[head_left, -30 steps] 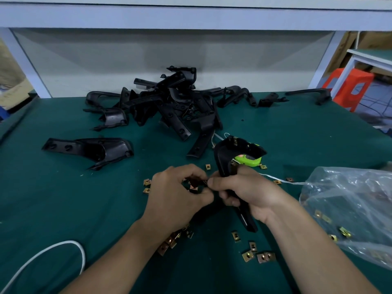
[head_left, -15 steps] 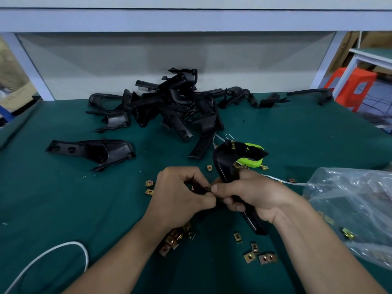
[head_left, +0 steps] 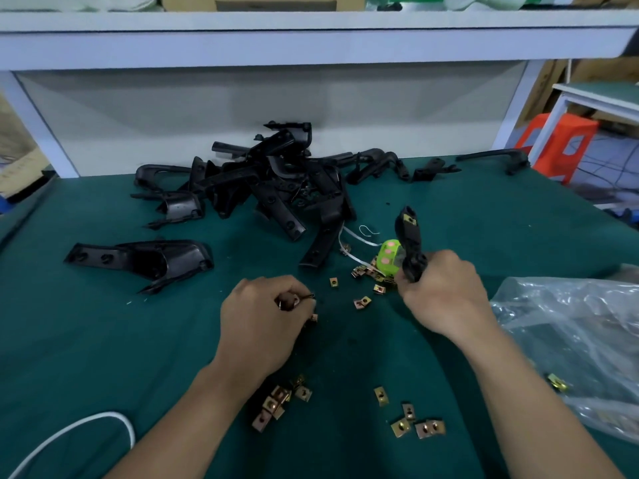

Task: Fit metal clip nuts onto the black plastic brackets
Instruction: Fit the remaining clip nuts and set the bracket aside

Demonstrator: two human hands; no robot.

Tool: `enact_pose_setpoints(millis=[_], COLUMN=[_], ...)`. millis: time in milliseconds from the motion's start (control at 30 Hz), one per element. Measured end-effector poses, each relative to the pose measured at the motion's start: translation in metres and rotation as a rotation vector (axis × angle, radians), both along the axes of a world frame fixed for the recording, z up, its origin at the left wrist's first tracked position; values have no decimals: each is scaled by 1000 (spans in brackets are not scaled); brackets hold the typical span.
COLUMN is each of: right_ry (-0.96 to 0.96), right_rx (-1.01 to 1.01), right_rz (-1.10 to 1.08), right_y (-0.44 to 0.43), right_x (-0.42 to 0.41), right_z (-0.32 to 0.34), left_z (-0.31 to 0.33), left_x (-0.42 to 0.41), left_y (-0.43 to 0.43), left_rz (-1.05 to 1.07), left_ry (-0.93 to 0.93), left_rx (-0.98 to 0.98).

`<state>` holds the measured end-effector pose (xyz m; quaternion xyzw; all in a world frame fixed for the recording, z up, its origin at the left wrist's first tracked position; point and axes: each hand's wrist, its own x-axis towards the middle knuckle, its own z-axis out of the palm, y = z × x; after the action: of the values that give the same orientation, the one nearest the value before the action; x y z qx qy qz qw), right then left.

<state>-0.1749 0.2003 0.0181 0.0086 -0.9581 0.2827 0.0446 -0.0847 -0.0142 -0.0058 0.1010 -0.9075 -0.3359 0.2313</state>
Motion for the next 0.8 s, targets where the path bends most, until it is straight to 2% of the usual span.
enact_pose_setpoints(millis=[133,233,400,633,700,800], right_ry=[-52,26,-15,-76,-74,-166], right_rx=[56,99,72,35,-34,-383], right_rz=[97,134,224,199,197,225], right_y=[-8,-17,-22,-20,-20,-25], right_x=[4,8,11,10,12,17], right_z=[-7,-11,-16,-12,-9,-4], left_z=[-1,-2,-5,-12,-11,-7], left_x=[-1,0,-2,-2,-1,2], left_y=[1,1,1,5,8,15], left_rz=[-32,-48,-60,-202,-177,-178], left_ry=[21,40,37,95,128,157], left_rx=[-79,-111,-108,-278,-277,-177])
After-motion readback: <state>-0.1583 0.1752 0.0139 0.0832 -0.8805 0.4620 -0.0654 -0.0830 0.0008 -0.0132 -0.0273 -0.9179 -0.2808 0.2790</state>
